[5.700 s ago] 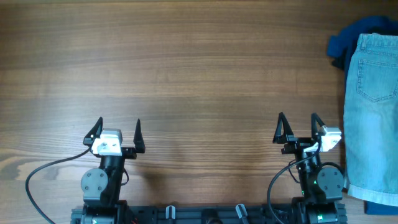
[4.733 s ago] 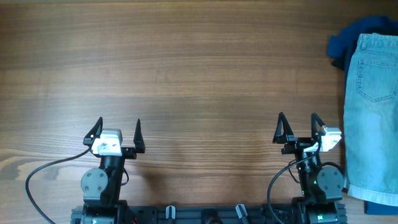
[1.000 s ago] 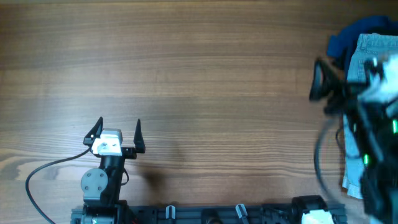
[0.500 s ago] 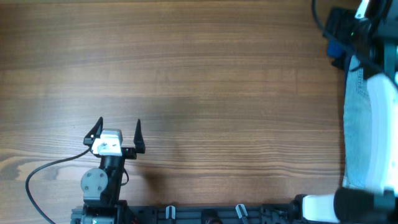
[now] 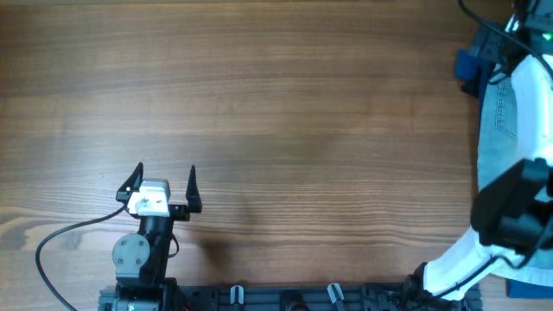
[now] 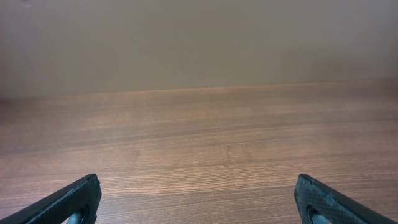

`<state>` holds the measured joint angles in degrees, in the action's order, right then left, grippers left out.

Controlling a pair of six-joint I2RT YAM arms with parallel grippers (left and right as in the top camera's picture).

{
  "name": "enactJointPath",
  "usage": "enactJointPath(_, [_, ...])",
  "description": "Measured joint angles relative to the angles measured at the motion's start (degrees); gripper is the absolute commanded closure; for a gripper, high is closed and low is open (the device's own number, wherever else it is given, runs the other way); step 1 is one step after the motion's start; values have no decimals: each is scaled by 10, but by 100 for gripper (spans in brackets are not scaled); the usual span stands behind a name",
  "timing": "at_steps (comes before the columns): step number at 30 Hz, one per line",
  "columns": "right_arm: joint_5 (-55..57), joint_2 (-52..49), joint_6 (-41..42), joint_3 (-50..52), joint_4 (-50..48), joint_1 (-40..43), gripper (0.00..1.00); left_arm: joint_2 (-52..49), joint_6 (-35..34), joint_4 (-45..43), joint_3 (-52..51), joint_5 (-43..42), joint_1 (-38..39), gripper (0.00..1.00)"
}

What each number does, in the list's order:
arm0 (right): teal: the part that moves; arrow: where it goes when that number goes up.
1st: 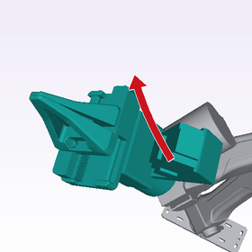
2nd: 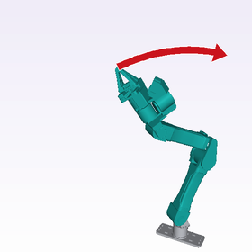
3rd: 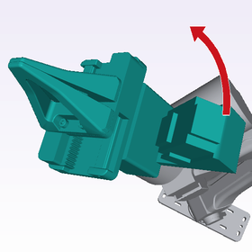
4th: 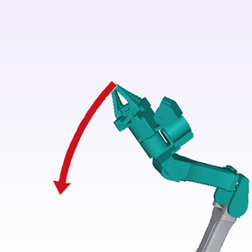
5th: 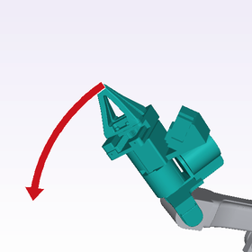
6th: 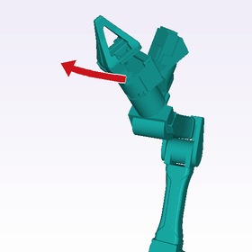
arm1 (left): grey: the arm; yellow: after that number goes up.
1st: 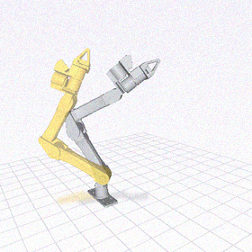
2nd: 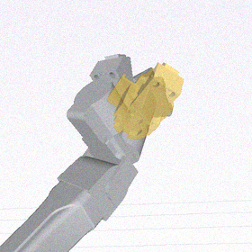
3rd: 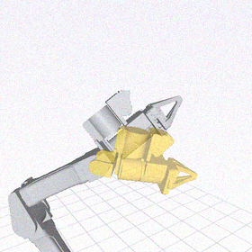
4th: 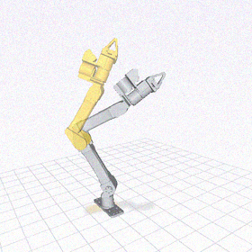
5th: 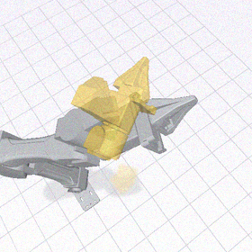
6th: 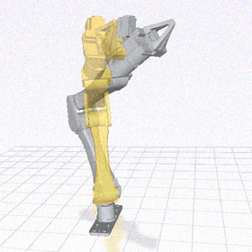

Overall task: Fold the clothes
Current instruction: 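Reach the right gripper toward the light-blue jeans on the clothes pile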

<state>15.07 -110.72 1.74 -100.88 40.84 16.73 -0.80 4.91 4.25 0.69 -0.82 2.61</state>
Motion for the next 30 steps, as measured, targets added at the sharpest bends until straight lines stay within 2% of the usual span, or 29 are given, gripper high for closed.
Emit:
enactJointPath(5, [22, -68, 37, -1, -58, 6, 12, 0, 0, 0, 0, 0, 0, 0])
enactJointPath(11, [80, -120, 47, -1, -92, 6, 13, 0, 0, 0, 0, 0, 0, 0])
enactJointPath(18, [111, -122, 49, -1, -124, 6, 29, 0, 0, 0, 0, 0, 0, 0])
enactJointPath(30, [148, -162, 62, -1, -208, 7, 29, 0, 0, 0, 0, 0, 0, 0])
